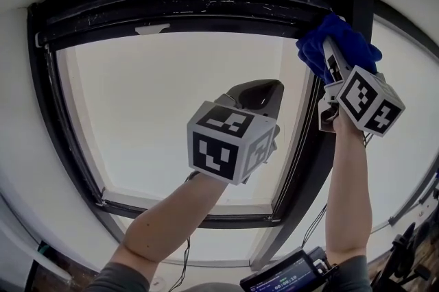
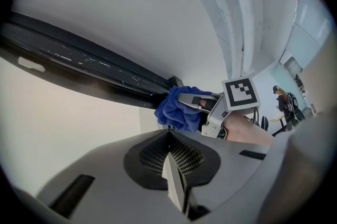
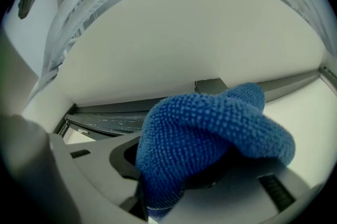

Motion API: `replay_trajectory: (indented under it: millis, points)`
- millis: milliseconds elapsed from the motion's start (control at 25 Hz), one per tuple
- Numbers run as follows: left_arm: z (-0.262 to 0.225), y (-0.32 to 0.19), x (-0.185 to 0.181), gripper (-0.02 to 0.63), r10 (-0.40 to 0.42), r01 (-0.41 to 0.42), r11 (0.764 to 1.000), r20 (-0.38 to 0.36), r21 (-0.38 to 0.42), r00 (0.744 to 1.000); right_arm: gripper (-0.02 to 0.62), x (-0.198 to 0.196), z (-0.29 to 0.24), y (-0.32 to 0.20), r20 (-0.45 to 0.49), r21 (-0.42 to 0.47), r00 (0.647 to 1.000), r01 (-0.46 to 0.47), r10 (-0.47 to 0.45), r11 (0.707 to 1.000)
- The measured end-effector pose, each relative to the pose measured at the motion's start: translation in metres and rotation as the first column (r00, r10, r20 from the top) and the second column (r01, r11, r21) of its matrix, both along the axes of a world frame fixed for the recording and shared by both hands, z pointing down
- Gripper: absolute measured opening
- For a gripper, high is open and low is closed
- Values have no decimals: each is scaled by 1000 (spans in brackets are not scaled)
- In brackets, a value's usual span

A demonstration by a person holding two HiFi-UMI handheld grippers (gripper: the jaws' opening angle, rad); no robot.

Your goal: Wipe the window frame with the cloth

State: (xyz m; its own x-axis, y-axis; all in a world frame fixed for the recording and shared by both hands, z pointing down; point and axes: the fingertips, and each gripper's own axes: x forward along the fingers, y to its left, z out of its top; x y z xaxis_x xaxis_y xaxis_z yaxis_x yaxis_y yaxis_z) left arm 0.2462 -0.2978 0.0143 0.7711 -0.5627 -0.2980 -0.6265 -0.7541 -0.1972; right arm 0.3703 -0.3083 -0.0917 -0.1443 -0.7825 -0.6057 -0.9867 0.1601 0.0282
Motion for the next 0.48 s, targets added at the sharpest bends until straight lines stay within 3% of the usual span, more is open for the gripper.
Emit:
replay_trajectory:
  millis: [160, 280, 480]
  points:
    - [-3, 9, 5, 5, 38, -38, 999, -23, 1, 999, 156, 6, 0, 23, -10, 39, 999, -52, 52, 998]
    - [-12, 18, 1, 5, 39, -38, 998, -22, 45, 999, 156, 2, -6, 42, -17, 77, 997, -68, 69, 995]
    - [-17, 22, -6, 5, 74, -73, 997, -26, 32, 997, 156, -3, -15, 59, -51, 69, 986, -155, 158, 986]
